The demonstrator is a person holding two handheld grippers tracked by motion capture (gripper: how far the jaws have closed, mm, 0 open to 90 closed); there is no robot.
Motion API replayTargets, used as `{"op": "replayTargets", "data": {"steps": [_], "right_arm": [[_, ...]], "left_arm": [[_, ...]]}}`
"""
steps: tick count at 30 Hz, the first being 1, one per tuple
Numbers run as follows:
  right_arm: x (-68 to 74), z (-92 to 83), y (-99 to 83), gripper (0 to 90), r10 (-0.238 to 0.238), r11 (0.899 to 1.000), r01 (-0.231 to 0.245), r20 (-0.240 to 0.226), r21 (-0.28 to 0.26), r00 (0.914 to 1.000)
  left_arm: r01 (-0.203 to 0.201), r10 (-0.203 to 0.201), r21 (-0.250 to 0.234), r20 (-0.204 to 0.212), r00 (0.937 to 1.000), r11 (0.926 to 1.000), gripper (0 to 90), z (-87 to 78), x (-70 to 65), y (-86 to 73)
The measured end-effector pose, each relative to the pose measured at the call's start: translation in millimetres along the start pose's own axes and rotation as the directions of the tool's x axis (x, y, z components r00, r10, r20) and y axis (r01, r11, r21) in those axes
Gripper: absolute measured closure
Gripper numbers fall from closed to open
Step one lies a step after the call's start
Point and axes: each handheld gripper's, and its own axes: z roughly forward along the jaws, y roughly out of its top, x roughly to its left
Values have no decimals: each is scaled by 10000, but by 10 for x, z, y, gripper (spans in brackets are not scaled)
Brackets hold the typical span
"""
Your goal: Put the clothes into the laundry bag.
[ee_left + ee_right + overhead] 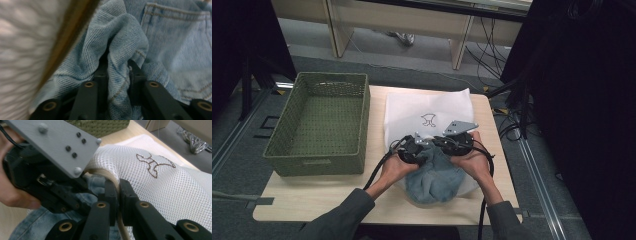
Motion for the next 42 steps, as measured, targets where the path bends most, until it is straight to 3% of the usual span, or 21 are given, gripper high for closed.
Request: {"op": "replayTargets", "data": {"steps": [3,4,6,9,10,12,13,15,17,18,19,22,25,30,32,33,34,37,39,41,42], "right_arm": [[-34,18,-51,865,79,9999,-78,-96,126,9999],[-43,13,-68,864,139,9998,-140,29,115,9999],[-64,22,-80,863,52,9999,-51,-108,88,9999],[-53,14,-72,862,67,10000,-66,-53,58,10000],[-41,11,-67,860,118,9998,-118,-56,131,9999],[-26,12,-62,860,138,9998,-136,-122,152,9998],[-26,16,-60,860,136,9998,-134,-96,168,9999],[-19,24,-56,860,204,9995,-200,-182,237,9996],[-17,35,-55,860,20,9999,-18,-75,150,10000],[-12,41,-51,860,-7,9998,11,-180,212,9998],[-16,47,-48,861,-37,9998,41,-214,189,9998],[-7,42,-44,862,73,9998,-69,-189,210,9998],[-10,33,-31,862,48,9999,-45,-218,134,9998],[-32,-4,-17,863,-35,10000,35,8,-77,10000],[-43,-32,-11,863,53,9999,-53,54,-87,10000],[-47,-35,-15,864,51,9999,-51,4,-128,10000],[-53,-42,-17,864,148,9999,-148,70,-74,9999],[-66,-23,-41,865,132,9999,-132,56,-6,9999],[-58,-19,-59,865,225,9996,-226,59,165,9997],[-57,-2,-73,864,243,9995,-244,39,200,9997],[-62,12,-80,864,217,9995,-217,-7,244,9998]], "left_arm": [[110,-103,-117,519,9986,9999,535,-214,-41,41],[-118,115,57,479,9988,9999,432,-305,-35,54],[-129,127,36,421,9990,9999,316,-512,-32,63],[-259,259,109,-32,9997,9996,224,-777,18,-3],[-67,70,159,-222,9997,9999,205,-829,35,-54],[156,-137,694,-272,9995,9975,164,-873,100,-183],[15,14,1031,-282,9996,9947,154,-868,142,-248],[301,-257,1408,-328,9991,9896,154,-770,200,-374],[862,-847,1487,-165,9963,9851,171,-649,243,-438],[807,-839,1280,196,9963,9885,315,-601,240,-448],[575,-608,1125,260,9978,9920,442,-567,222,-438],[238,-258,530,358,9990,9983,673,-559,116,-266],[-167,164,75,403,9991,9998,693,-580,26,-100],[-217,232,-497,296,9993,9985,746,-470,-37,124],[-267,274,-392,182,9995,9989,756,-326,-20,124],[50,-47,-357,71,10000,9993,758,-228,-16,89],[-9,5,-286,-142,9999,9996,758,-136,17,49],[537,-544,-115,-769,9956,9985,753,28,141,-52],[416,-434,-190,-1029,9938,9990,743,-12,179,-35],[327,-338,-128,-970,9947,9994,708,-112,157,-15],[301,-307,-84,-885,9956,9995,643,-169,140,-9]]}}
